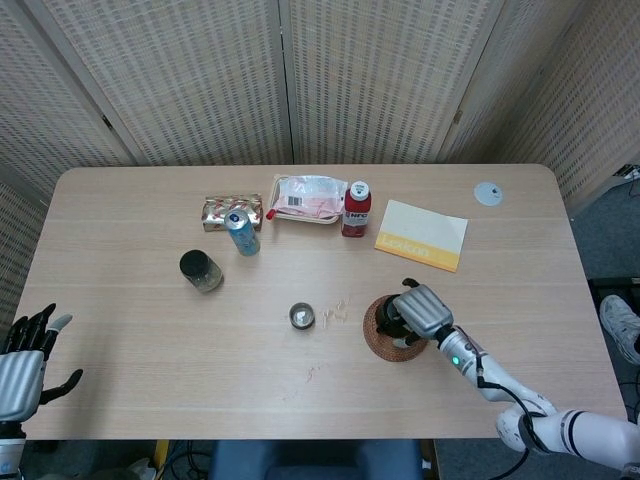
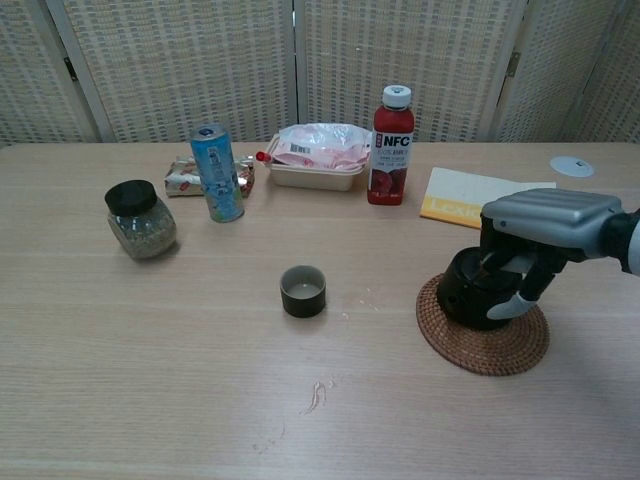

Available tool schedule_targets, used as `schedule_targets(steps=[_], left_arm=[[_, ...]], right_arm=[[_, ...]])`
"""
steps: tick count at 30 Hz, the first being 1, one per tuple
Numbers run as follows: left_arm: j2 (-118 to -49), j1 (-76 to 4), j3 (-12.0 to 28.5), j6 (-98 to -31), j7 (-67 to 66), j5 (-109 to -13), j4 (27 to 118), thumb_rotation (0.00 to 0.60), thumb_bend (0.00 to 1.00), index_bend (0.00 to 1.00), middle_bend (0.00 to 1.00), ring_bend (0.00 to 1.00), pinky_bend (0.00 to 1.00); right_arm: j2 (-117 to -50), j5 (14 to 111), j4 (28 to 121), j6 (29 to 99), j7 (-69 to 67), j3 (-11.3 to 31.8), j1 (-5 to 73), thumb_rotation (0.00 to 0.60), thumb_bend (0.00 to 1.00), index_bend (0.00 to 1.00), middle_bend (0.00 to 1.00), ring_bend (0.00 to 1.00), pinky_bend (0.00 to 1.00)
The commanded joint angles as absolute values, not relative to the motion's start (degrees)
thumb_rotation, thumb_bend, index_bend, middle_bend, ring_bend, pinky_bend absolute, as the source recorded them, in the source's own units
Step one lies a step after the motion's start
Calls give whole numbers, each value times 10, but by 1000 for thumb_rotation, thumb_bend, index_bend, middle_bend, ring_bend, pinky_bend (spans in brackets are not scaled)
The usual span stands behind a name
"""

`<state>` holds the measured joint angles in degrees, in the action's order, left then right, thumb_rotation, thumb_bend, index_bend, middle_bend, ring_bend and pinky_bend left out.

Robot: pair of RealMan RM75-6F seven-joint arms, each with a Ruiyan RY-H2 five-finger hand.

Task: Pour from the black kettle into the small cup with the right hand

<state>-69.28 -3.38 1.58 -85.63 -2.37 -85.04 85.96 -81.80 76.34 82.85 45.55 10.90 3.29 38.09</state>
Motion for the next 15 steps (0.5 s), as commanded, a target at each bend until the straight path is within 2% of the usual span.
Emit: schedule_targets(steps=[1, 9, 15], left_arm=[[-693, -34, 15, -856, -24, -851, 860, 600, 239, 145, 10, 71, 16], [-691, -36, 16, -854, -26, -853, 863, 600, 239, 145, 10, 71, 16], [-692, -37, 16, -853, -26, -855, 864, 600, 239, 145, 10, 71, 16]], right_arm=[[-816, 764, 825, 449, 90, 38, 388, 492, 0, 977, 996, 909, 196], [-795, 765, 838, 462, 62, 51, 390, 387, 0, 1000, 1000, 925, 196], [-778, 753, 859, 469, 56, 58, 389, 375, 0, 1000, 1000, 937, 202]])
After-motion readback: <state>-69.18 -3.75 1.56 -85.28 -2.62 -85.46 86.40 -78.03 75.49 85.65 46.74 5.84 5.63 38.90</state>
